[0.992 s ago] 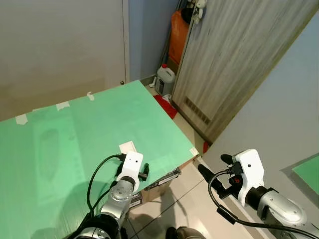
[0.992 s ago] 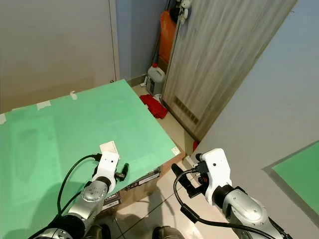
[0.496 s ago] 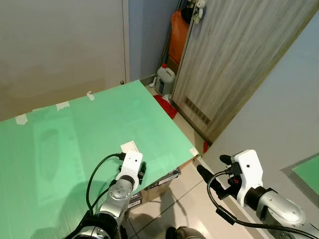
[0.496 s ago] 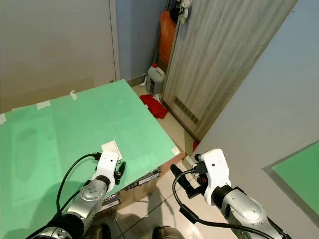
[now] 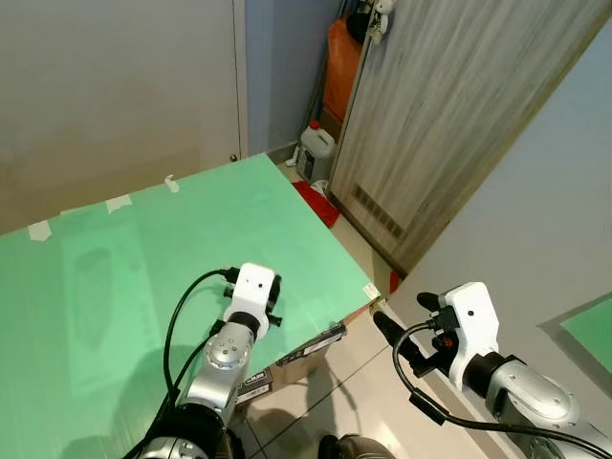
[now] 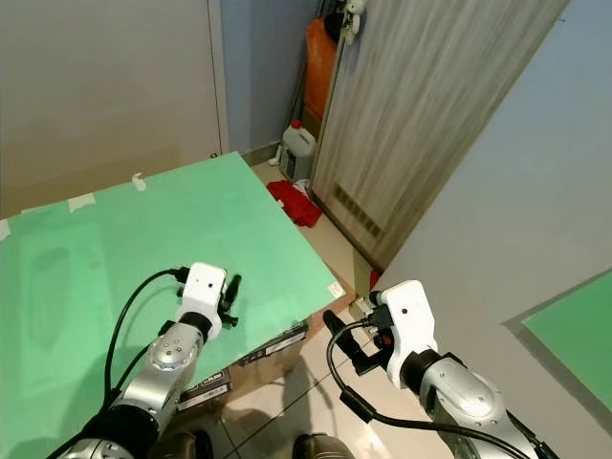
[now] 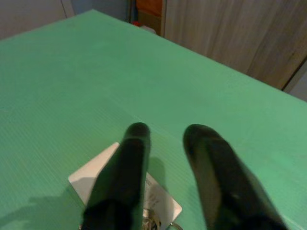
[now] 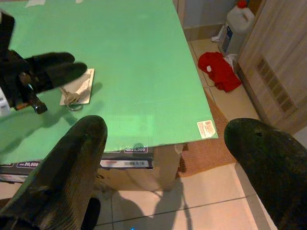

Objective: Hang keys on a hook

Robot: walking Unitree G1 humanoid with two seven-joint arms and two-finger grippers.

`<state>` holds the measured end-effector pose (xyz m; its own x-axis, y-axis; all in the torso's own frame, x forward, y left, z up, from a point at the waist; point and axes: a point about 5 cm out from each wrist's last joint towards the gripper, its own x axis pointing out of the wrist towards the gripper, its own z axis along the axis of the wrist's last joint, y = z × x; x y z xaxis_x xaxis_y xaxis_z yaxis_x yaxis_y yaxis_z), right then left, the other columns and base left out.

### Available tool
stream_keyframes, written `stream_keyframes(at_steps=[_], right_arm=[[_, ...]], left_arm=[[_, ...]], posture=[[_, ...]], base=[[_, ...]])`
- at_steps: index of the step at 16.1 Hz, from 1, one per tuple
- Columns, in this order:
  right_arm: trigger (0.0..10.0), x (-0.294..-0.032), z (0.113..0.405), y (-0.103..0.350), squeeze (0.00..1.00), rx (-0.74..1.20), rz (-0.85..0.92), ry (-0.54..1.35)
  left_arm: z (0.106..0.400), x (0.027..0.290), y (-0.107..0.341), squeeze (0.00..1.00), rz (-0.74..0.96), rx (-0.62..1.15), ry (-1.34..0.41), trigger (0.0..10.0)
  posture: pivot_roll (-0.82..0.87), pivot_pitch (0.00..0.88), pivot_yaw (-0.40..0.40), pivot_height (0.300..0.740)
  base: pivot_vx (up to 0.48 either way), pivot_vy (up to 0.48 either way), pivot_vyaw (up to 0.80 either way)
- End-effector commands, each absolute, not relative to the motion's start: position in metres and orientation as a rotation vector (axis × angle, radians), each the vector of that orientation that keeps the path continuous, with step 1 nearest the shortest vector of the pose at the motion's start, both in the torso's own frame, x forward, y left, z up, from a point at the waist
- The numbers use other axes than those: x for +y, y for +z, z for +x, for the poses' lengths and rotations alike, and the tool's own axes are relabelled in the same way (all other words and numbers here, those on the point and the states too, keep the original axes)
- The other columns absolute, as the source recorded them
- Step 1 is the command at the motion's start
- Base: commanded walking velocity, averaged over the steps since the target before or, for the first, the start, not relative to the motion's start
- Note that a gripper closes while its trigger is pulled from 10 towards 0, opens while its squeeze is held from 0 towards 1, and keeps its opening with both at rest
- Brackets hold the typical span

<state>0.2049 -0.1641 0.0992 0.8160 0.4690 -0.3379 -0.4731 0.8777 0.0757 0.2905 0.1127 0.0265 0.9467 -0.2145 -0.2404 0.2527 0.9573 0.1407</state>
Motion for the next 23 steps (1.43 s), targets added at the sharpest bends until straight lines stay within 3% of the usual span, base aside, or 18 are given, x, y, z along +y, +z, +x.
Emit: stream_keyframes(at_steps=[1,2,3,17,18,19,23], right_arm=[[10.0,-0.164,0.205,0.097,0.0,0.36,-0.02,0.496],[10.0,-0.164,0.206,0.097,0.0,0.36,-0.02,0.497],[10.0,-0.164,0.207,0.097,0.0,0.359,-0.021,0.499],[10.0,-0.17,0.199,0.097,0.0,0.373,-0.034,0.485],[10.0,-0.169,0.2,0.097,0.0,0.372,-0.034,0.487],[10.0,-0.169,0.201,0.098,0.0,0.37,-0.035,0.489],[10.0,-0.17,0.201,0.098,0.0,0.372,-0.039,0.49]], left_arm=[[0.288,0.11,0.024,0.0,0.186,0.244,-0.247,0.0],[0.287,0.11,0.021,0.0,0.211,0.263,-0.241,0.0],[0.286,0.11,0.017,1.0,0.247,0.276,-0.241,10.0],[0.283,0.114,-0.006,1.0,0.371,0.424,-0.238,10.0],[0.283,0.114,-0.008,0.89,0.363,0.442,-0.237,10.0],[0.283,0.113,-0.008,0.0,0.36,0.448,-0.238,10.0],[0.282,0.112,-0.01,0.0,0.37,0.453,-0.241,10.0]], posture=[[-0.16,0.108,-0.09,0.74],[-0.16,0.108,-0.09,0.74],[-0.17,0.108,-0.093,0.74],[-0.21,0.121,-0.098,0.74],[-0.21,0.122,-0.101,0.74],[-0.21,0.122,-0.103,0.74],[-0.21,0.123,-0.106,0.74]], base=[[0.0,0.0,0.0],[0.0,0.0,0.0],[0.0,0.0,0.0],[0.0,0.0,0.0],[0.0,0.0,0.0],[0.0,0.0,0.0],[0.0,0.0,0.0]])
